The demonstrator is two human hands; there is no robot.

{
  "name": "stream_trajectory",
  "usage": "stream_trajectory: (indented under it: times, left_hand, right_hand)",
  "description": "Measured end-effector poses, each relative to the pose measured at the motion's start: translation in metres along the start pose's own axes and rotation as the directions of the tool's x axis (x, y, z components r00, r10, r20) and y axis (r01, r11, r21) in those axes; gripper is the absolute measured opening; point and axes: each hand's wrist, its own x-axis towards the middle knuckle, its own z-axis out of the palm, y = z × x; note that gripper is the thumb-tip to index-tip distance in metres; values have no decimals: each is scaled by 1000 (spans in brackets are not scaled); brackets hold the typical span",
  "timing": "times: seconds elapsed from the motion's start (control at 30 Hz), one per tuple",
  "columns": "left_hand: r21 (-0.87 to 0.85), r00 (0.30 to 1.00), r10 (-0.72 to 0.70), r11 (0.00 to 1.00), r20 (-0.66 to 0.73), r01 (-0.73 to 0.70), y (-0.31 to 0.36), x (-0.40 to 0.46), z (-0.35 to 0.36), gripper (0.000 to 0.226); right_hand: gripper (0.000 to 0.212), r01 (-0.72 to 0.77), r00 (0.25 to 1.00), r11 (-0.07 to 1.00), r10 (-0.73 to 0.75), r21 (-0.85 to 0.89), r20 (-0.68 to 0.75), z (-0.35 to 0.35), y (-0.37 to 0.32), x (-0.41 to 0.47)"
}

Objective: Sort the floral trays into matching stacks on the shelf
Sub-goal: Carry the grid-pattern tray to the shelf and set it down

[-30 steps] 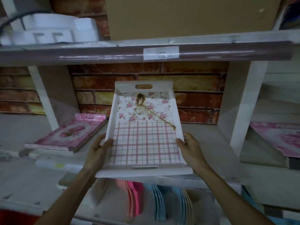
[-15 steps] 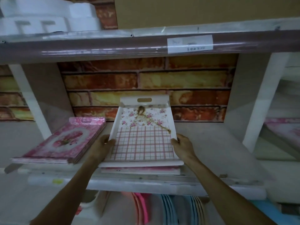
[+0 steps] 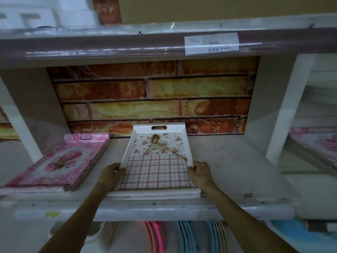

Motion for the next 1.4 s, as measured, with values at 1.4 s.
stream_trajectory:
  times: [1.4]
  left_hand:
    - [-754,877,472,609,93,-247,259,-188,172,21]
  right_hand:
    - [16,357,842,927,-264,119,-470,-328,62,-149]
